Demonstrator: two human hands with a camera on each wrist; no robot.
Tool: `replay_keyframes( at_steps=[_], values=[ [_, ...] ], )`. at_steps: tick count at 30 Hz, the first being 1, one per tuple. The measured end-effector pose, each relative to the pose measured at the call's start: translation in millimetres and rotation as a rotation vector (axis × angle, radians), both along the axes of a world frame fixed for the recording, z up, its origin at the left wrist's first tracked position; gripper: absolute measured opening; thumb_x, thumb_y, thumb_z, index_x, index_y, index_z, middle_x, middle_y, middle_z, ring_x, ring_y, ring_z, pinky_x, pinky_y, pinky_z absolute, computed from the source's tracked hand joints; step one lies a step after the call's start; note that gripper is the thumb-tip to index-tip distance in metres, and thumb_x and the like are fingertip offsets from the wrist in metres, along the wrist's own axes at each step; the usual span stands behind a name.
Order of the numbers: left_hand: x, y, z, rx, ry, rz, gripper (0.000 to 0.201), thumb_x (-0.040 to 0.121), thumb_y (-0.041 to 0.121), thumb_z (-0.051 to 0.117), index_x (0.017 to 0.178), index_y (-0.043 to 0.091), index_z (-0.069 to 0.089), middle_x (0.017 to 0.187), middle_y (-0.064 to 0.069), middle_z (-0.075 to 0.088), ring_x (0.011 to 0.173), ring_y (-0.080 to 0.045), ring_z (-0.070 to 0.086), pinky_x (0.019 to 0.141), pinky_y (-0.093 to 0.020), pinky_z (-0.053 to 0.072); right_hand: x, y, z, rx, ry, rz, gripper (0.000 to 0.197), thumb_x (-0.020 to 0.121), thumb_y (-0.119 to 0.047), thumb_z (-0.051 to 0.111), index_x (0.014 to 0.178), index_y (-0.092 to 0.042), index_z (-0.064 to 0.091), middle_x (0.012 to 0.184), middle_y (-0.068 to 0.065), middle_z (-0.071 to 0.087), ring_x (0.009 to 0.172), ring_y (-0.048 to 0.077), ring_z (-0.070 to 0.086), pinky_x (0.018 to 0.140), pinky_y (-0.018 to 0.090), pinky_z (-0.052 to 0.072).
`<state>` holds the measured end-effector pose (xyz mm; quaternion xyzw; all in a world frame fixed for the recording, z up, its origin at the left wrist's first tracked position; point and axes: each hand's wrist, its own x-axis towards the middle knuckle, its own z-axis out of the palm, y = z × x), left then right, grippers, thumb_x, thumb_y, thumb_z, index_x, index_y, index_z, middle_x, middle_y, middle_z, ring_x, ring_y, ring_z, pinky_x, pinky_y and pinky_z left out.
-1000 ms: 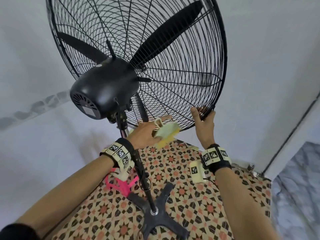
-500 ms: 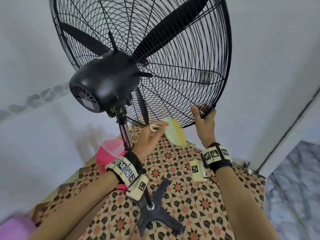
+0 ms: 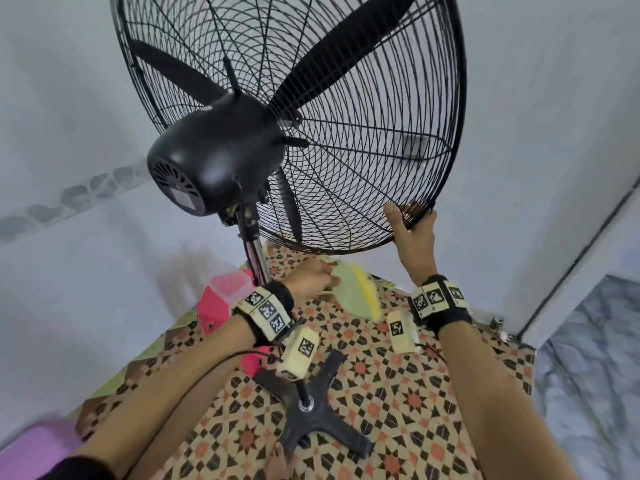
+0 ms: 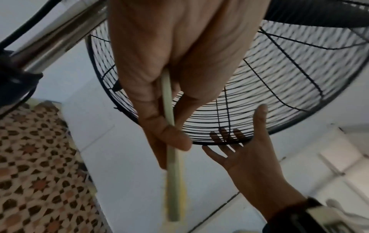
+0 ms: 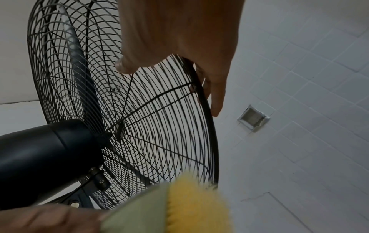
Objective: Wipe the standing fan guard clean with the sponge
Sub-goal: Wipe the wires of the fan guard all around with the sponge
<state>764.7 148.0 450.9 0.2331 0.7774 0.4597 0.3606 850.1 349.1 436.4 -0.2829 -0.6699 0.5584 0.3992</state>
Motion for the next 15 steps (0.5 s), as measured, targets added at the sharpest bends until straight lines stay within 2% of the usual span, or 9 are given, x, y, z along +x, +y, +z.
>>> replay_keyframes(
  at_steps=[2,3,5,6,9,11,13,14,15],
  values=[
    [3.9,-5.1,1.0,0.047,0.031,-0.009,0.019,0.104,0.007,0.059,0.121,-0.002,0.060,0.129,-0.024,0.061,0.094,-0.026,0.072,0.072,-0.030,0.065,5.3,5.9,4.7,0.047,-0.029,0.022,0.103,0.067,-0.086,0.069,0.137,-0.018,0.033,0.132,0.003,0.061,0.119,0.022,0.062,0.100,0.052,0.053],
    [7.6,-9.5,0.0,0.044,0.140,-0.011,0.019,0.106,0.012,0.056,0.123,0.003,0.057,0.127,-0.021,0.062,0.094,-0.027,0.074,0.076,-0.037,0.065,8.7,9.5,7.3,0.071,-0.038,0.048,0.102,0.066,-0.084,0.072,0.137,-0.022,0.031,0.129,0.000,0.062,0.115,0.020,0.064,0.096,0.052,0.056],
    [13.7,-17.9,-3.9,0.029,0.375,-0.030,0.016,0.110,0.021,0.048,0.124,0.012,0.048,0.120,-0.013,0.060,0.096,-0.034,0.075,0.079,-0.052,0.064,15.8,16.3,12.1,0.106,-0.042,0.109,0.097,0.065,-0.078,0.078,0.139,-0.034,0.033,0.130,-0.006,0.062,0.116,0.015,0.063,0.098,0.047,0.055],
    [17.1,-19.5,-5.3,0.061,0.412,-0.027,0.016,0.111,0.023,0.045,0.124,0.013,0.044,0.116,-0.010,0.058,0.094,-0.036,0.075,0.076,-0.055,0.064,17.8,18.3,12.7,0.121,-0.051,0.128,0.093,0.064,-0.076,0.080,0.138,-0.037,0.039,0.130,-0.007,0.061,0.118,0.013,0.061,0.101,0.044,0.053],
    [34.2,-13.9,-5.6,0.267,0.478,0.032,0.015,0.112,0.019,0.043,0.124,0.011,0.040,0.104,0.000,0.055,0.073,-0.025,0.077,0.058,-0.050,0.063,18.5,13.1,8.2,0.122,-0.018,0.085,0.090,0.059,-0.076,0.083,0.132,-0.031,0.054,0.127,-0.007,0.061,0.119,0.013,0.058,0.106,0.043,0.049],
    [43.7,-3.9,-12.2,0.354,0.556,0.086,0.014,0.112,0.019,0.043,0.122,0.010,0.040,0.101,0.005,0.054,0.072,-0.017,0.076,0.055,-0.045,0.063,18.0,8.4,5.2,0.093,0.023,0.074,0.089,0.060,-0.072,0.085,0.131,-0.026,0.056,0.126,-0.010,0.061,0.118,0.011,0.059,0.106,0.041,0.049],
    [39.5,1.2,-29.6,0.349,0.550,0.163,0.016,0.111,0.017,0.043,0.123,0.006,0.042,0.101,0.007,0.052,0.077,-0.005,0.073,0.056,-0.029,0.062,18.0,4.3,6.3,0.066,0.035,0.111,0.082,0.064,-0.066,0.086,0.128,-0.023,0.059,0.122,-0.009,0.066,0.115,0.009,0.062,0.105,0.040,0.051],
    [34.7,2.8,-37.8,0.318,0.509,0.204,0.017,0.112,0.019,0.043,0.125,0.007,0.043,0.103,0.005,0.052,0.081,-0.008,0.074,0.059,-0.026,0.062,18.2,4.3,7.6,0.063,0.038,0.120,0.078,0.065,-0.065,0.086,0.126,-0.023,0.060,0.120,-0.007,0.067,0.113,0.009,0.063,0.104,0.041,0.052],
    [27.0,3.0,-46.6,0.275,0.477,0.236,0.019,0.112,0.020,0.042,0.126,0.008,0.044,0.105,0.003,0.053,0.085,-0.016,0.075,0.061,-0.027,0.063,18.9,4.0,9.0,0.067,0.039,0.118,0.076,0.066,-0.065,0.086,0.124,-0.023,0.061,0.119,-0.007,0.068,0.112,0.010,0.064,0.103,0.042,0.052]
  ],
)
